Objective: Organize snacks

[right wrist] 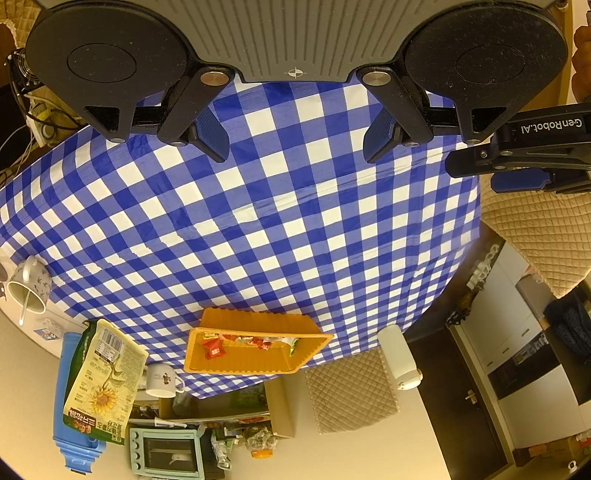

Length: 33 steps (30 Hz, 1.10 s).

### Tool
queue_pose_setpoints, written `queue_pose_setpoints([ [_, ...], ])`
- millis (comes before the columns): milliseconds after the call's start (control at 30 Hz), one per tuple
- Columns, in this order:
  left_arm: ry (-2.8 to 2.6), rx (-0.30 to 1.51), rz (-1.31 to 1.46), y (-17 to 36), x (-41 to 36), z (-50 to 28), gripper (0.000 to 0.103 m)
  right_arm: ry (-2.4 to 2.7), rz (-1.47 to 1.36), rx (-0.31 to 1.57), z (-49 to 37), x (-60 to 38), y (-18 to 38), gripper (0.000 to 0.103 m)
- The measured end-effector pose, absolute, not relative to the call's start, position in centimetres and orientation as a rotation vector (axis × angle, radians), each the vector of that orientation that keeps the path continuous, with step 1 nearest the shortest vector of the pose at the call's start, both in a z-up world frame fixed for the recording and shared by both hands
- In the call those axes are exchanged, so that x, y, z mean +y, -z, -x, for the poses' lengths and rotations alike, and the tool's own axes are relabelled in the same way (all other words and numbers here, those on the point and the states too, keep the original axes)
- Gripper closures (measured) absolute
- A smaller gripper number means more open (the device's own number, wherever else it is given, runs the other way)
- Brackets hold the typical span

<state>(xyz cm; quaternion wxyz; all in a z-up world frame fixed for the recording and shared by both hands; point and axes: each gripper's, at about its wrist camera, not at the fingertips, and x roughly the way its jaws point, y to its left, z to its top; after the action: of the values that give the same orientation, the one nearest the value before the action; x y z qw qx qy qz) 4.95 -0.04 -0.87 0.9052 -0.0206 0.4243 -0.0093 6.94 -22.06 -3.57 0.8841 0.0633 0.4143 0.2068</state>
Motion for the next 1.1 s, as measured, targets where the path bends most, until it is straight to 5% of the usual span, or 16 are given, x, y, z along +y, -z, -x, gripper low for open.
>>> queue_pose_setpoints([
  [1100,0.015,0.877,0.046,0.83,0.7,-5.76,0.038,-0.432,-0.13,0.863,-7.33,-21.83,3.56,0.024],
])
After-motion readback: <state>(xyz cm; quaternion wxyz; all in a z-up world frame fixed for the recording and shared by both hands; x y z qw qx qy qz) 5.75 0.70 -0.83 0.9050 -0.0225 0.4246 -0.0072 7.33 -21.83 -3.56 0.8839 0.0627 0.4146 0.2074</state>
